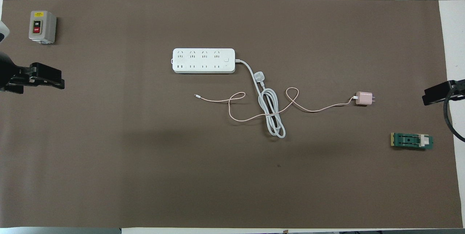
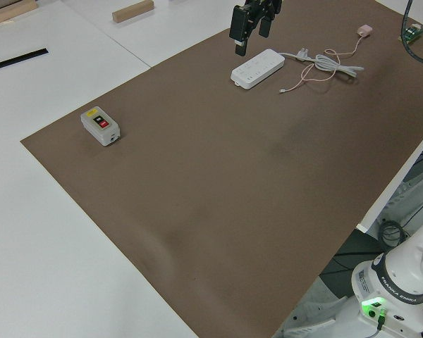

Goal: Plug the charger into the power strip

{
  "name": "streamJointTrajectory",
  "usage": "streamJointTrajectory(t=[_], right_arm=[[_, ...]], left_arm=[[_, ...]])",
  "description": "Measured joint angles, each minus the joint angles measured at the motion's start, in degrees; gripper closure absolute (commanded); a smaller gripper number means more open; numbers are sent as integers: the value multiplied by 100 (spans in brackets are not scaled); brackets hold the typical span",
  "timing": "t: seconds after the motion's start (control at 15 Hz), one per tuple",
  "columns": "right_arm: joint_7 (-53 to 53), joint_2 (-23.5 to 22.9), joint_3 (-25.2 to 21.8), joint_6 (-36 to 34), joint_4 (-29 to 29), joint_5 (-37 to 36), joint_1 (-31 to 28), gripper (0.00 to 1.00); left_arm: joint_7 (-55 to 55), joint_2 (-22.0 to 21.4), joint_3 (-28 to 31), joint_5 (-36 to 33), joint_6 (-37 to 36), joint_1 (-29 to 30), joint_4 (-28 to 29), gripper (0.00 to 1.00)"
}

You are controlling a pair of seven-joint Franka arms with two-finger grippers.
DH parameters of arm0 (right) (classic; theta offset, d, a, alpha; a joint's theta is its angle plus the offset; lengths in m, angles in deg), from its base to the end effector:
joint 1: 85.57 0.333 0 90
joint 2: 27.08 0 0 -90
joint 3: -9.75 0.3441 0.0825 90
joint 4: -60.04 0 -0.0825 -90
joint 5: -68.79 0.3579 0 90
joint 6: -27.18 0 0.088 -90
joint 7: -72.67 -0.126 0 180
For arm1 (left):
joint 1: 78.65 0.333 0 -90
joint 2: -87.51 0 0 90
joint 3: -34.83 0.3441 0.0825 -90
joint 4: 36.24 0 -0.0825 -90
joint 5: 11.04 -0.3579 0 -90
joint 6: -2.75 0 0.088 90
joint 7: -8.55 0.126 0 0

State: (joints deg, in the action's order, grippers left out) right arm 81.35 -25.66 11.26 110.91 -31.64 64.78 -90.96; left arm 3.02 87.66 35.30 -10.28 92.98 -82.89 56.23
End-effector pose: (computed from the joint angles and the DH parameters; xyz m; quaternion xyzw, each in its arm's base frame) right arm 0.5035 -0.0434 0.6251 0.9970 0.0399 -0.0604 0.0288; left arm 0.5261 -0.0363 0.6134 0.9996 0.0155 -0.0213 0.0049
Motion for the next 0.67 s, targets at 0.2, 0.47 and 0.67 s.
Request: streamJointTrajectory(t=[0.2, 0.47, 0.67], right_arm=[[0, 0, 11, 3, 0, 0, 1, 0], [0, 0, 25, 8, 0, 0, 2, 0], [0, 0, 26, 8, 0, 0, 1, 0]], left_arm=[[0, 19, 0, 0, 0, 0, -4, 0], [0, 37, 0, 0, 0, 0, -38, 0], [0, 43, 0, 0, 0, 0, -70, 0]])
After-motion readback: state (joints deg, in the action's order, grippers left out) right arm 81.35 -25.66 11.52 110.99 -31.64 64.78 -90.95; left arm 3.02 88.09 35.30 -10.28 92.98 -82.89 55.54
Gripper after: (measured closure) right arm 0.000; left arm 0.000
